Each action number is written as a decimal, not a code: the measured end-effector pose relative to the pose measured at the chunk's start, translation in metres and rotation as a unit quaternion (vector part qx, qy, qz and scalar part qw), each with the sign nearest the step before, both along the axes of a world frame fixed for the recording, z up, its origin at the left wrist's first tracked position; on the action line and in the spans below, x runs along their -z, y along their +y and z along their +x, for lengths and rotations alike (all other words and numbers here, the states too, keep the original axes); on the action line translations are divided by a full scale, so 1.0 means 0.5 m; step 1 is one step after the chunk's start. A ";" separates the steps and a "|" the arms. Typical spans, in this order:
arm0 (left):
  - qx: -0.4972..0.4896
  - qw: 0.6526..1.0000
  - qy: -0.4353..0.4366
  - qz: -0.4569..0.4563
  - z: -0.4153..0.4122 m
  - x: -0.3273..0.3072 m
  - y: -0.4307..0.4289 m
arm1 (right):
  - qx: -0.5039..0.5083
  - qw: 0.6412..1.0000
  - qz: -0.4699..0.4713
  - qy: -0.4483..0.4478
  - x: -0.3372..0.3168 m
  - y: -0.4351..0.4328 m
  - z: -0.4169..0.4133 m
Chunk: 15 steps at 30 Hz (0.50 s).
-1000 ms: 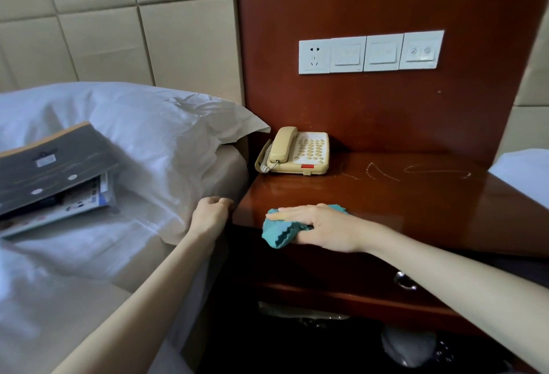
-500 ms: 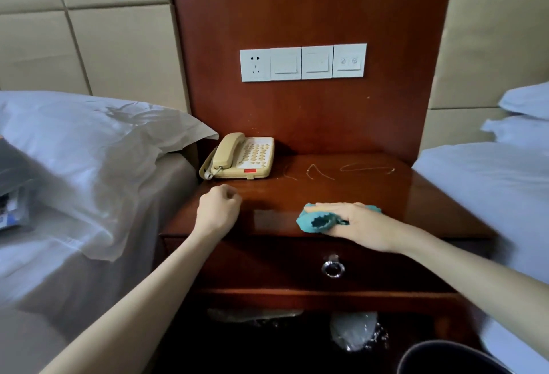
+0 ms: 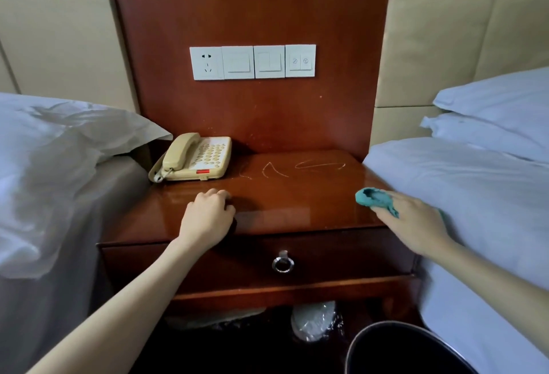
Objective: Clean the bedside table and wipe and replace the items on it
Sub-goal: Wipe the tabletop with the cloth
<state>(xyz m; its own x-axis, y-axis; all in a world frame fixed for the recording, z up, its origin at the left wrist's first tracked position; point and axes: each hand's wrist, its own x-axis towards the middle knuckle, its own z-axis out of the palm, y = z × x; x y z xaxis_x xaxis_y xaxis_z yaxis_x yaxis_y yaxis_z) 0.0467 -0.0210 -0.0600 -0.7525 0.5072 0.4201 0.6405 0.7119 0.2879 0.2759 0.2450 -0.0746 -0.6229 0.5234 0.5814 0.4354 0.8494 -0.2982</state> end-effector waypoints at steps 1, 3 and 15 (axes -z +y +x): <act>0.001 1.000 0.004 -0.006 0.001 0.001 0.000 | 0.014 1.000 0.015 0.016 0.006 -0.002 -0.003; 0.002 1.000 0.006 -0.012 0.003 0.002 0.000 | 0.043 0.997 0.049 0.045 0.018 -0.006 -0.013; 0.011 0.999 0.021 -0.040 0.000 0.014 0.000 | 0.004 0.978 0.126 0.164 0.040 -0.183 -0.107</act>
